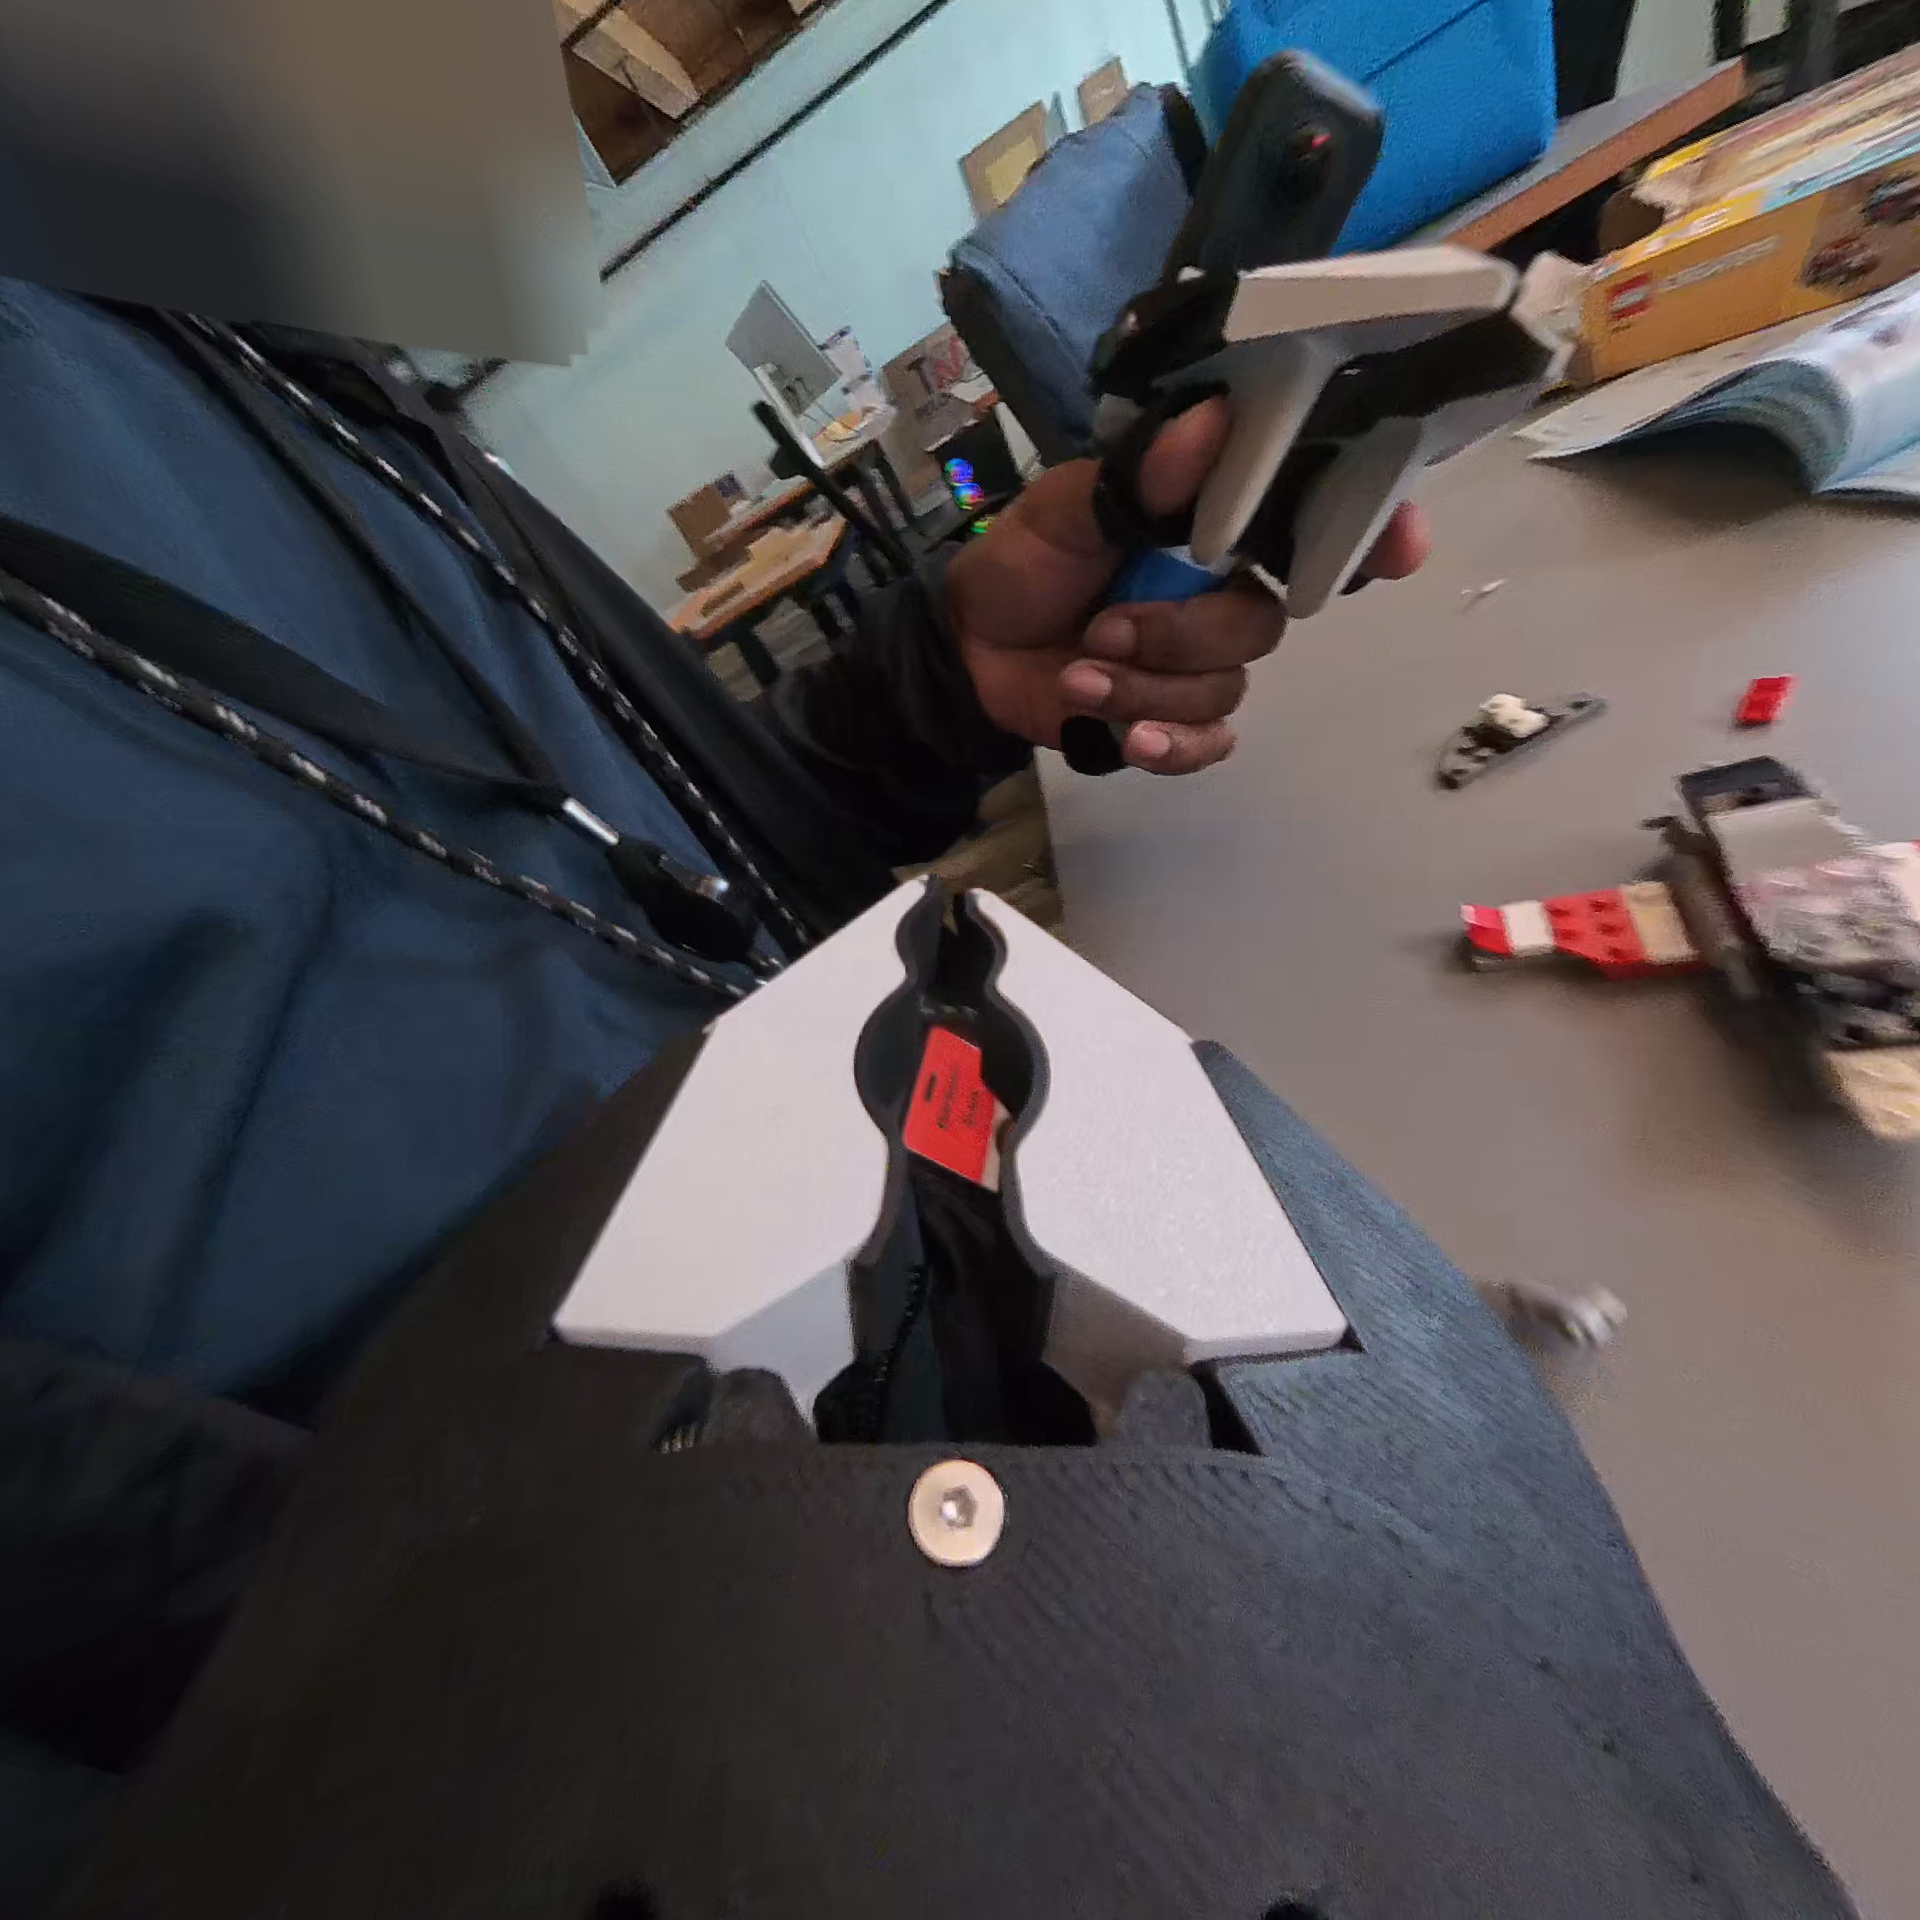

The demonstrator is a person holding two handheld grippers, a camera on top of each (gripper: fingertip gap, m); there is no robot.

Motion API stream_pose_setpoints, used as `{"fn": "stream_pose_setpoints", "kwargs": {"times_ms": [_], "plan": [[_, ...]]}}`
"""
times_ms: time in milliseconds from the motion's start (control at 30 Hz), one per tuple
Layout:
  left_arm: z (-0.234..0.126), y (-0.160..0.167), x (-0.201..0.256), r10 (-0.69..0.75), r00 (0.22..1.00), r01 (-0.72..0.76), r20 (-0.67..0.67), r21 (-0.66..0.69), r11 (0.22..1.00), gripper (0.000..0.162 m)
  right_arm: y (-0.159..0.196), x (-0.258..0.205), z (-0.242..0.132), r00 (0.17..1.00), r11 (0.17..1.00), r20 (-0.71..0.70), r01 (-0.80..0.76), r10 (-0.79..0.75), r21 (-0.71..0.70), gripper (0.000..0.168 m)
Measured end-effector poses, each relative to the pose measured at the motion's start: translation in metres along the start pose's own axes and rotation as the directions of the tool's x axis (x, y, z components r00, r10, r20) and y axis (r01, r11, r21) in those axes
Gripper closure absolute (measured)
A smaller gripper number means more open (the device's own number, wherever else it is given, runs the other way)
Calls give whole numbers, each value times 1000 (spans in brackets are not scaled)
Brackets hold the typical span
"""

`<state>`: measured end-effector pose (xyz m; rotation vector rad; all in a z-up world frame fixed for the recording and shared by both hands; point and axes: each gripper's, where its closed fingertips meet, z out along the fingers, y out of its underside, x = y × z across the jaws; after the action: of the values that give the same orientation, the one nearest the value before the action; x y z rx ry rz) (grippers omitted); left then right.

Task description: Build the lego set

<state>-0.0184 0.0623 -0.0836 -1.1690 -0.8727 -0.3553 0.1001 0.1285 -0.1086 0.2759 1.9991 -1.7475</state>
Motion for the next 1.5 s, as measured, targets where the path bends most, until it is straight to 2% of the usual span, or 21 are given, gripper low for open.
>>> {"fn": "stream_pose_setpoints", "kwargs": {"times_ms": [67, 133, 200, 267, 333, 400, 533, 633, 700, 867, 967, 1100, 1233, 1367, 1500], "plan": [[-1, 0, -4, -1, 1000, 1, 13, -4, 1000, 150, 1, 11, -15, 995, 999, -91, 48, -49, -12, 166], [0, 3, -7, 2, 999, -1, 32, -19, 1000, 148, 2, 38, -33, 953, 991, -273, 118, -129, -57, 162], [3, 7, -11, 15, 998, -12, 58, -43, 999, 147, 9, 73, -53, 858, 972, -463, 160, -222, -169, 151], [6, 11, -14, 29, 997, -24, 76, -67, 997, 145, 25, 104, -70, 762, 931, -568, 128, -312, -341, 146], [8, 14, -14, 36, 996, -29, 84, -84, 996, 145, 39, 121, -76, 725, 892, -588, 80, -358, -444, 139], [8, 15, -16, 42, 995, -33, 95, -94, 995, 144, 48, 129, -72, 735, 879, -587, 25, -339, -477, 136], [5, 15, -20, 52, 991, -39, 125, -100, 994, 144, 48, 140, -65, 722, 879, -621, -38, -304, -475, 135], [2, 14, -23, 55, 989, -41, 136, -101, 994, 144, 45, 144, -63, 710, 893, -649, -63, -274, -446, 144], [2, 14, -24, 52, 989, -39, 138, -101, 994, 144, 44, 143, -62, 713, 894, -647, -63, -271, -444, 154], [2, 14, -22, 45, 992, -33, 118, -100, 994, 144, 37, 137, -56, 718, 889, -612, 23, -332, -456, 157], [5, 16, -18, 32, 996, -23, 88, -104, 994, 144, 10, 123, -37, 722, 882, -544, 201, -427, -426, 157], [6, 17, -13, 17, 999, -13, 45, -97, 995, 142, -34, 105, -4, 703, 826, -436, 448, -562, -342, 157], [2, 9, -10, 48, 998, -47, 28, -58, 997, 138, -73, 101, 22, 745, 822, -349, 538, -568, -189, 157], [-10, -20, -15, 155, 984, -160, 88, 56, 986, 131, -110, 110, 36, 797, 839, -286, 542, -532, -51, 158], [-26, -76, -4, 257, 961, -276, 105, 277, 920, 122, -153, 118, 51, 819, 828, -215, 557, -533, 70, 158]]}}
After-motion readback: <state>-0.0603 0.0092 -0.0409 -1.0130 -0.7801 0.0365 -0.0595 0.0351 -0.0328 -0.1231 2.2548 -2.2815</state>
